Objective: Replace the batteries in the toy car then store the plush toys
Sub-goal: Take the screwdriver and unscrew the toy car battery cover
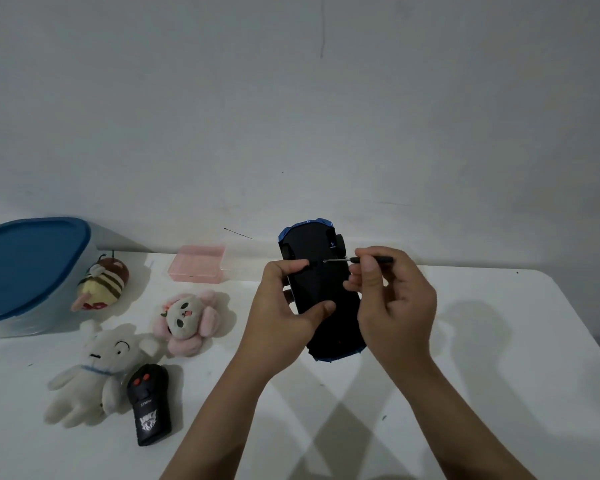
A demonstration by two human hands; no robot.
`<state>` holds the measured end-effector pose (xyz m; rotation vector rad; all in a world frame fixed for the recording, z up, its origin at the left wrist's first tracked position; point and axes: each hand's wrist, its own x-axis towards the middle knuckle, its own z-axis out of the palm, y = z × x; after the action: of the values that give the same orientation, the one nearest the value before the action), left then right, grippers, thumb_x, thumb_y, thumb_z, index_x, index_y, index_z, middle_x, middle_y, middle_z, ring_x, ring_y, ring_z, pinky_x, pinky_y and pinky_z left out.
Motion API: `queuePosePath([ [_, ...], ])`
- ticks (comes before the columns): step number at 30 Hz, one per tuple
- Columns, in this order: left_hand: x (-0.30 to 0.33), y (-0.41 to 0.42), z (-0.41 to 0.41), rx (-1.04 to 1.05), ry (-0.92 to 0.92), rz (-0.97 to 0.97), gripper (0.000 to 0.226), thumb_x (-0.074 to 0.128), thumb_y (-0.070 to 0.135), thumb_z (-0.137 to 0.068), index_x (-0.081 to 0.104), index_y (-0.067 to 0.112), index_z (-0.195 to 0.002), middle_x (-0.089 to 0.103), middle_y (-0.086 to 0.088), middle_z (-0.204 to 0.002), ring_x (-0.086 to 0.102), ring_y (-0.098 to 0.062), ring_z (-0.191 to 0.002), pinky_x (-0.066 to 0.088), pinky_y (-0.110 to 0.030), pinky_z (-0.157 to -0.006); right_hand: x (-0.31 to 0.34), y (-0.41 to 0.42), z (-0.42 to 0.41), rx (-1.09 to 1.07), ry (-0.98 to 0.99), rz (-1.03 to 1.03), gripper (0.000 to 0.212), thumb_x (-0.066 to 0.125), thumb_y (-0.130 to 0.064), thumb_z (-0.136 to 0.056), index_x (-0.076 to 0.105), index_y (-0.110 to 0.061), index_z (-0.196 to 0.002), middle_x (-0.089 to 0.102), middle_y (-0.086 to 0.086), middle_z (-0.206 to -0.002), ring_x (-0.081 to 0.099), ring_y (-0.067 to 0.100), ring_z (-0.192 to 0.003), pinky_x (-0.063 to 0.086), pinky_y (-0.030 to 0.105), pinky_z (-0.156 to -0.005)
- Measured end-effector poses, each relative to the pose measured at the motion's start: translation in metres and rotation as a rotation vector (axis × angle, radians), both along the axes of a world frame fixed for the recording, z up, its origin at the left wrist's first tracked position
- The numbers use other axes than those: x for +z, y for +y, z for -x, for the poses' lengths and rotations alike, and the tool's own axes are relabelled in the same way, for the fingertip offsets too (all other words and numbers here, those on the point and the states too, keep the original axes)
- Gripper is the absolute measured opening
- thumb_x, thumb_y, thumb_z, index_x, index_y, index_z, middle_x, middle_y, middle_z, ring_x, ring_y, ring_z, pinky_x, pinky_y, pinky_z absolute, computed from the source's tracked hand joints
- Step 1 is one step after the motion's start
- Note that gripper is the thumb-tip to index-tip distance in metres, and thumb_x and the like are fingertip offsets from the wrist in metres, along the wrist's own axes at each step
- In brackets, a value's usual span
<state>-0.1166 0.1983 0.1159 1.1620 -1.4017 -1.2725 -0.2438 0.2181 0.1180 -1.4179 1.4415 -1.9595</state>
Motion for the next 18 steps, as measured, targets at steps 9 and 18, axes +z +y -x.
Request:
queuePosePath([
  [9,0.0039,-0.0002,0.0002,0.008,-0.026,0.042,0.054,0.074,-0.004,-0.073,0.046,0.035,-0.098,0.056,0.015,-0.105,0.059,-0.002,-0.093,0.049,-0.009,-0.064,-0.0038,-0.0033,-0.0006,-0.045,0.129,0.059,0.016,0.05,-0.015,-0.092,0.063,-0.006,-0.092,0.063,0.009,-0.077,0.065,0.012,-0.066,0.051,0.012,-0.06],
  [18,0.0071,0.0044,0.0016,0.017,-0.103,0.082,0.054,0.073,-0.001,-0.075,0.044,0.038,-0.097,0.054,0.018,-0.108,0.059,-0.006,-0.099,0.054,-0.022,-0.076,-0.0017,-0.0038,-0.0003,-0.07,0.25,0.103,0.017,0.049,-0.012,-0.091,0.062,-0.002,-0.089,0.06,0.004,-0.079,0.065,0.016,-0.065,0.054,0.027,-0.051],
])
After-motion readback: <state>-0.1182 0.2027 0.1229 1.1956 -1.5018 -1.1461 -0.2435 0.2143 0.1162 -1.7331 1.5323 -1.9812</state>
